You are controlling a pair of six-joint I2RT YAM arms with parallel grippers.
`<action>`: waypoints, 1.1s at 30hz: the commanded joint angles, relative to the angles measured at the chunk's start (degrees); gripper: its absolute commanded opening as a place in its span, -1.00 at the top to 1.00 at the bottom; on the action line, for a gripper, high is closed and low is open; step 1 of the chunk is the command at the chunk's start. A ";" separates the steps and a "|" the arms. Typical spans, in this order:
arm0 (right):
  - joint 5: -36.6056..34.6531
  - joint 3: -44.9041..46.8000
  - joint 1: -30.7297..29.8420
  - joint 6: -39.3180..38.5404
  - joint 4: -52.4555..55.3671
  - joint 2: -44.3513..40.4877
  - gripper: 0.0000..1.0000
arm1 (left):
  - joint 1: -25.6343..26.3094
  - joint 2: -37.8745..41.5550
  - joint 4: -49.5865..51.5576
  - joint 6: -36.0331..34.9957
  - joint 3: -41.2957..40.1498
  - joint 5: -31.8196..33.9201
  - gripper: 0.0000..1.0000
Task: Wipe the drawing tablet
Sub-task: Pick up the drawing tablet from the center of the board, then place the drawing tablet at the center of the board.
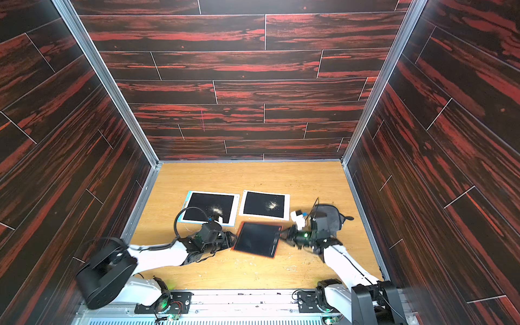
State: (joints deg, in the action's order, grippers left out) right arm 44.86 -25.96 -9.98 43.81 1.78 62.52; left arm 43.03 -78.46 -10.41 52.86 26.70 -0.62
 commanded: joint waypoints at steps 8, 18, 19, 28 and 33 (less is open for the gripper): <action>1.37 -27.26 8.00 0.37 -1.34 21.47 1.00 | -0.49 11.92 9.23 -3.69 -1.14 6.43 -0.20; 2.29 -60.47 8.92 -8.09 16.34 52.93 1.00 | -0.71 9.56 4.07 -2.85 -2.70 3.35 -0.19; 2.94 -64.28 8.92 -10.33 19.95 55.83 1.00 | -0.72 9.42 3.91 -2.85 -2.75 3.08 -0.19; -12.63 -95.80 9.31 -25.76 49.71 76.49 0.98 | -0.68 9.81 4.95 -4.51 -2.57 2.06 -0.18; -13.31 -107.29 10.09 -23.90 51.03 85.98 0.68 | -0.71 10.33 5.58 -4.60 -2.52 1.77 -0.18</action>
State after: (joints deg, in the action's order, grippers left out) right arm 39.16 -128.33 -0.67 22.52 47.11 142.23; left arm 42.65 -69.04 -5.76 49.25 24.32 1.45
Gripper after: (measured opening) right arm 0.148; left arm 0.590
